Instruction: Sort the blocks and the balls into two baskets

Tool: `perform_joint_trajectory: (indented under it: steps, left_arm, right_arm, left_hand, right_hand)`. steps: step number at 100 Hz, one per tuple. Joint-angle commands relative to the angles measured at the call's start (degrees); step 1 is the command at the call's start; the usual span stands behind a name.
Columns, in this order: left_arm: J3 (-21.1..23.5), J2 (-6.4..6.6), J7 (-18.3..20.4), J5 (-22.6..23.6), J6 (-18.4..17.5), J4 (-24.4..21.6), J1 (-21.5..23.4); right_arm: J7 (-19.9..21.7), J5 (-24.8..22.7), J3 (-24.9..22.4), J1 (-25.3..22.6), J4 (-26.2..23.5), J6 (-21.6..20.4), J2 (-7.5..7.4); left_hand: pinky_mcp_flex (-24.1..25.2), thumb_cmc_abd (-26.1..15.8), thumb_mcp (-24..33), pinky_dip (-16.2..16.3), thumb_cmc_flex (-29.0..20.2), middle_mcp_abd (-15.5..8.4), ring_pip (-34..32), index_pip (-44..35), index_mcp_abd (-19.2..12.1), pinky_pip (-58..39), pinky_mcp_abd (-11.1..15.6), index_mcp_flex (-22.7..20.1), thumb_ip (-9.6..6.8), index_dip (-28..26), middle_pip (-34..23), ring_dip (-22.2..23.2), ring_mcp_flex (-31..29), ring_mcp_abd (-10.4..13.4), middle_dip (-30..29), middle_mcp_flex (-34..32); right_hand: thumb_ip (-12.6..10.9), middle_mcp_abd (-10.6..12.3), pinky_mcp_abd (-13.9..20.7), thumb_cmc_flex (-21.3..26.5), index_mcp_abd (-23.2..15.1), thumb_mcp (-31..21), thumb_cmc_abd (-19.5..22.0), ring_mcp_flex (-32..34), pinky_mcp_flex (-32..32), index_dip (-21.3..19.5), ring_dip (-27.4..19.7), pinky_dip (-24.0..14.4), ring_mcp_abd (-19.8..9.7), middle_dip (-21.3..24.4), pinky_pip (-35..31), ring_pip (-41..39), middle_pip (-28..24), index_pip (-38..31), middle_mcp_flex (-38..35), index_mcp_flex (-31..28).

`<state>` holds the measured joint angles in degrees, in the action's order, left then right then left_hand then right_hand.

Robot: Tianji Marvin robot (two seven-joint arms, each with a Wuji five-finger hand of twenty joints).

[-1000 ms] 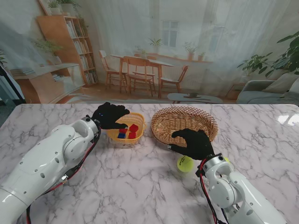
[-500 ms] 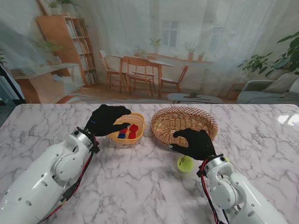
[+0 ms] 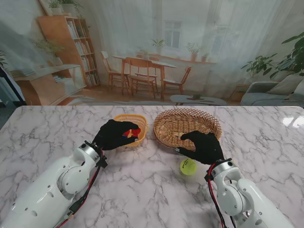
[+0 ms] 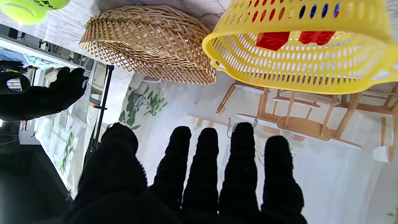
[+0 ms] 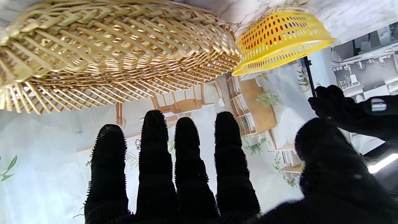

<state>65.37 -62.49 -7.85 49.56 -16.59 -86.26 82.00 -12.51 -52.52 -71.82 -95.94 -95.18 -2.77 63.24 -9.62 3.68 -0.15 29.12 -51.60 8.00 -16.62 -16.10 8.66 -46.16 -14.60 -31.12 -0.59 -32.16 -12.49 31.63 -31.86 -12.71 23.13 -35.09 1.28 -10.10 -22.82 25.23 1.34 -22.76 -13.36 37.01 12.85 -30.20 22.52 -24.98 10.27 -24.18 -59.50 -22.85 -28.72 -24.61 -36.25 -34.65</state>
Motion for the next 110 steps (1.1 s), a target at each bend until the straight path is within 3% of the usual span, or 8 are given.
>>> perform_joint_trajectory:
  steps: [1, 29, 57, 87, 110]
  left_arm:
    - [0.18, 0.26, 0.51, -0.83, -0.68, -0.12, 0.15]
    - [1.30, 0.42, 0.06, 0.28, -0.52, 0.68, 0.43]
    - [0.82, 0.54, -0.57, 1.59, -0.27, 1.41, -0.16]
    - [0.85, 0.66, -0.57, 2.36, 0.26, 1.42, -0.18]
    - [0.57, 0.78, -0.10, 2.70, 0.43, 1.46, -0.38]
  right_arm:
    - [-0.06, -1.53, -1.16, -1.36, -0.53, 0.11, -0.50]
    - [-0.87, -7.00, -8.09, -6.50, -2.75, -0.04, -1.04]
    - [-1.99, -11.64, -13.01, -10.29, -2.84, 2.77, -1.35]
    - [-4.12, -13.01, -12.44, -9.41, 1.79, 6.23, -1.50]
    - [-4.43, -12.73, -9.80, -6.81, 6.47, 9.12, -1.66]
  left_hand:
    - [0.83, -2.39, -1.06, 1.13, 1.13, -0.48, -0.06, 1.28, -0.01, 0.01, -1.11, 0.58, 0.25, 0.62, -0.35, 0.34, 0.27, 0.19, 0.39, -0.52]
    - [1.04, -2.46, -1.05, 1.46, 1.21, -0.33, 0.05, 1.64, 0.08, 0.34, -1.28, 0.45, 0.27, 0.88, -0.24, 0.42, 0.42, -0.05, 0.49, -0.54]
    - [1.17, -2.65, -1.04, 1.66, 1.33, 0.10, 0.46, 1.79, -0.10, 0.60, -0.93, 0.76, 0.29, 0.93, 0.65, 0.30, 1.31, 0.18, 0.18, 1.45]
    - [1.35, -2.67, -1.08, 1.83, 1.41, 0.38, 0.53, 1.77, -0.09, 0.78, -0.88, 0.70, 0.31, 0.87, 1.03, 0.26, 1.77, 0.12, -0.08, 2.34]
    - [1.48, -2.72, -1.05, 1.92, 1.43, 0.38, 0.53, 1.75, -0.14, 0.89, -1.01, 0.65, 0.30, 0.82, 1.17, 0.22, 1.87, 0.15, -0.20, 2.55]
  right_hand:
    - [0.03, -0.14, 0.00, 0.31, -1.10, 0.76, 2.23, -1.25, -0.78, 0.50, -0.13, -0.39, 0.62, 0.57, 0.20, 3.25, 1.17, 1.32, 1.92, 1.22]
    - [0.09, -0.22, 0.28, -0.10, -1.08, 0.88, 1.68, -3.46, -1.54, 0.56, -0.80, -0.29, 0.84, 1.31, 0.72, 4.55, 2.48, 1.82, 4.37, 2.45]
    - [0.22, -0.33, 0.75, -1.03, -1.01, 0.58, 1.17, -5.03, -2.76, 0.49, -1.42, -0.31, 0.60, 1.80, 1.54, 5.60, 2.78, 2.21, 5.84, 3.36]
    - [0.38, -0.46, 1.63, -2.16, -0.82, -0.58, -0.60, -6.00, -3.05, 0.13, -0.06, -1.05, 0.12, 0.52, 1.43, 3.05, 0.33, 2.32, 7.08, 4.56]
    - [0.74, -1.41, 5.44, -3.41, 0.56, -3.01, -3.41, -5.23, 1.41, -0.09, 4.69, -3.66, 0.35, -3.26, -4.09, -6.10, -4.98, 2.18, 7.85, 5.05]
